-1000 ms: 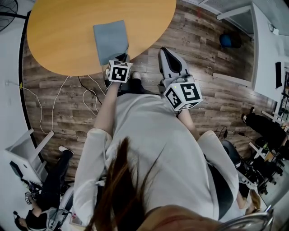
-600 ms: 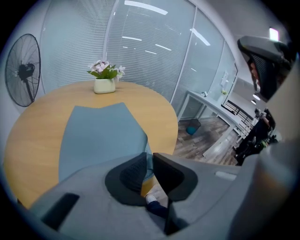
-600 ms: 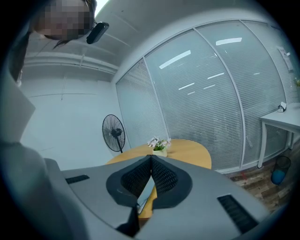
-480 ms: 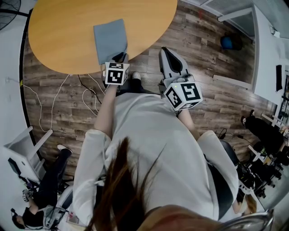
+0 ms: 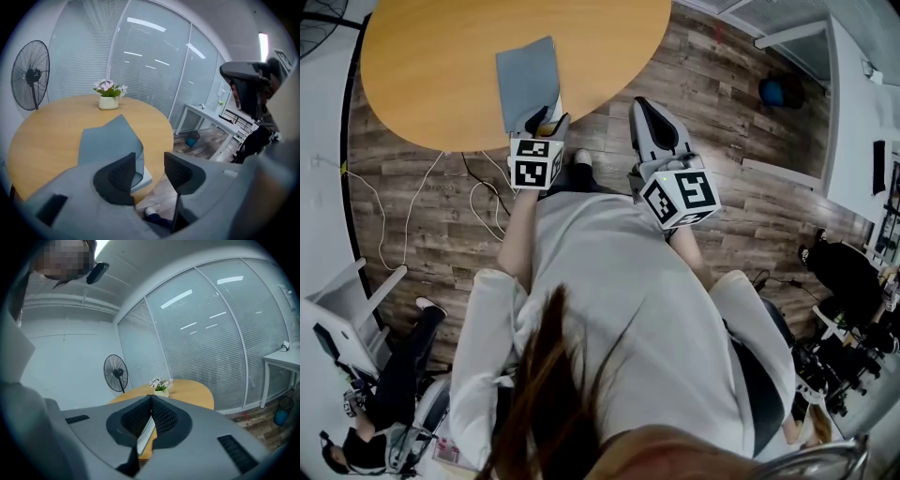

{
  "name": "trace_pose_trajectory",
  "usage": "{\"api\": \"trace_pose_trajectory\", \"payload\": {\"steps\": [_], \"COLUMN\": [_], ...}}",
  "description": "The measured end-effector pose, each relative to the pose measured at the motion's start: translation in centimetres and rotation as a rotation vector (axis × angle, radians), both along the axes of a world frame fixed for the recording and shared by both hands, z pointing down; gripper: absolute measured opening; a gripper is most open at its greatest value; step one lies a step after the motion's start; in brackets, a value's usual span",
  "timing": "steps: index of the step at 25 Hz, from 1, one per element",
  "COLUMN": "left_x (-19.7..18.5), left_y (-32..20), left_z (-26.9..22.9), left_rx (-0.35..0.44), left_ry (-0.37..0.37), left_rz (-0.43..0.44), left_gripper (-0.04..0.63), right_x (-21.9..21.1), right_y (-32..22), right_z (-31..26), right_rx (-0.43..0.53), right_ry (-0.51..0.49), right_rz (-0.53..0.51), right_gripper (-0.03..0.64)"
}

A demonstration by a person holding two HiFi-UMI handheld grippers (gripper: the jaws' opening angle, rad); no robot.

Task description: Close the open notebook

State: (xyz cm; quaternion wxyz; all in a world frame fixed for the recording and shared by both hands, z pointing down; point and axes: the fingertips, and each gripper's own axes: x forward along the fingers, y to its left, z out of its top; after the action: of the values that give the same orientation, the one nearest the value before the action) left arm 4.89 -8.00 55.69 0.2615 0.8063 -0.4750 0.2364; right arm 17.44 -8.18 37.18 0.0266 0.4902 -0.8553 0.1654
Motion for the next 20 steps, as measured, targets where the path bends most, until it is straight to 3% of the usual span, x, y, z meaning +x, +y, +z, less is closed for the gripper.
{"api": "trace_pose_trajectory", "payload": {"steps": [6, 20], "left_x": [-0.4, -0.7], "left_y": [-0.1, 0.2], "left_z": [-1.7, -1.3], "left_rx": [0.06, 0.04], "left_ry": [0.026, 0.043], "left_rz": [-0.042, -0.042], "left_gripper": [0.202, 0.218], "right_x": [-0.1, -0.3], "right_y": [0.0, 0.3], "right_z": [0.1, -0.2], "right_rx": [0.0, 0.004], "right_ry": [-0.001, 0.0], "right_rz": [-0.005, 0.009], "right_gripper": [0.003, 0.003]}}
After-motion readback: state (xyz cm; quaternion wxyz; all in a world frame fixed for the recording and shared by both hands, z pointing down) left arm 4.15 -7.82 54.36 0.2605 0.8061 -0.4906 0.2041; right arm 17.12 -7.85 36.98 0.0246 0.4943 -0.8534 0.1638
